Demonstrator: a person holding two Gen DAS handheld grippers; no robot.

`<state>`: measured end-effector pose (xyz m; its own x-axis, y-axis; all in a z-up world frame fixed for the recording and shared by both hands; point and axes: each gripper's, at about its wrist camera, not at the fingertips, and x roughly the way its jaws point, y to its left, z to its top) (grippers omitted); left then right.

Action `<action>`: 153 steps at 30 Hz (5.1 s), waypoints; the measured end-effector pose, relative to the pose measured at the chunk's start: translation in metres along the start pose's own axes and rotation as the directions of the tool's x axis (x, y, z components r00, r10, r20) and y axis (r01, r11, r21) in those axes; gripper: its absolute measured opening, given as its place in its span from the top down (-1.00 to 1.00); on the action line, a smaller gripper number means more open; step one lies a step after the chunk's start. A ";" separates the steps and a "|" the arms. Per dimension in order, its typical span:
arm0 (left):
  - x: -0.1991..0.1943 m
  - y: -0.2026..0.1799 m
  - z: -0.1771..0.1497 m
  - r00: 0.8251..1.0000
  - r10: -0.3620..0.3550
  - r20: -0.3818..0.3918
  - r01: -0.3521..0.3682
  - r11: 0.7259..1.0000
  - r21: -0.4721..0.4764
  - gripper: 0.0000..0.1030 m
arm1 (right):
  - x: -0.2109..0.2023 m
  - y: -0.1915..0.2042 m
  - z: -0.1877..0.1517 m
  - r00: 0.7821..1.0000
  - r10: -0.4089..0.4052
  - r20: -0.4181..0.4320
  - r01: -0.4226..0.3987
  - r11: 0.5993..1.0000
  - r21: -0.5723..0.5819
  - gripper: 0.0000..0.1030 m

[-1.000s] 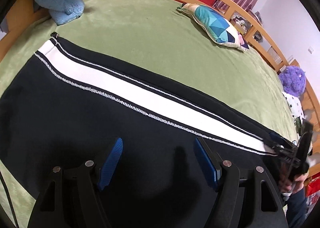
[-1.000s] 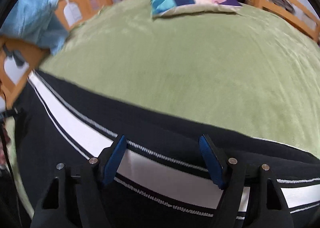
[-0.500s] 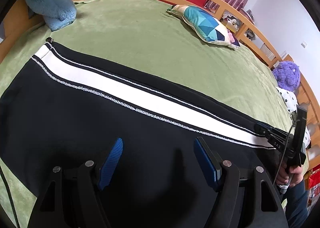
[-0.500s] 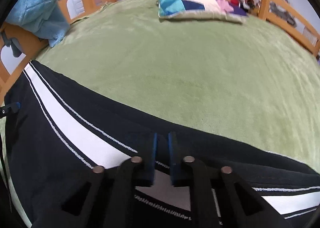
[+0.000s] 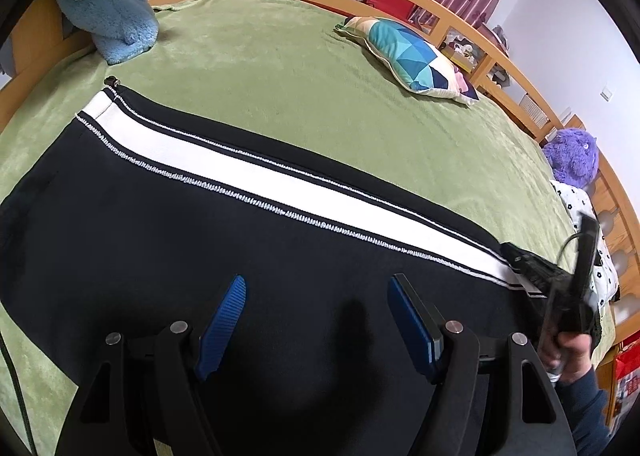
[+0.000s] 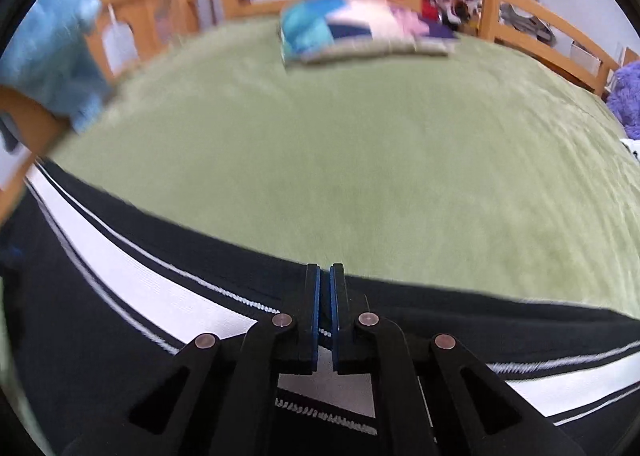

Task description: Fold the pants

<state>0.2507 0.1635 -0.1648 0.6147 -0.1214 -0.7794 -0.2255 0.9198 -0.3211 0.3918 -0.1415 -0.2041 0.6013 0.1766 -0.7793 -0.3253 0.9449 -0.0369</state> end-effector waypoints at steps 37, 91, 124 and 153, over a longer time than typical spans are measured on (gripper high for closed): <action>-0.065 0.215 -0.032 0.989 0.019 0.145 0.038 0.926 -0.377 -0.38 | -0.152 0.058 -0.106 0.984 0.105 0.147 -0.152 0.918 0.365 -0.24; -0.006 -0.242 -0.119 0.995 -0.087 -0.052 0.098 0.956 0.276 0.47 | -0.261 -0.131 -0.135 0.961 -0.002 0.277 -0.140 0.858 0.494 -0.25; -0.104 -0.066 -0.066 0.985 -0.027 0.170 0.011 0.995 0.094 -0.58 | -0.167 0.030 -0.112 0.992 0.109 0.065 -0.120 0.974 0.193 0.70; -0.099 -0.039 -0.063 0.982 -0.158 0.101 0.163 0.986 -0.044 -0.58 | -0.159 -0.009 -0.115 0.976 0.192 0.099 -0.214 0.913 0.346 0.86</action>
<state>0.1508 0.1158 -0.1089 0.7157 -0.2272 -0.6605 -0.1550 0.8704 -0.4673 0.2147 -0.2105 -0.1517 0.5970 0.3807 -0.7062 -0.1735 0.9207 0.3497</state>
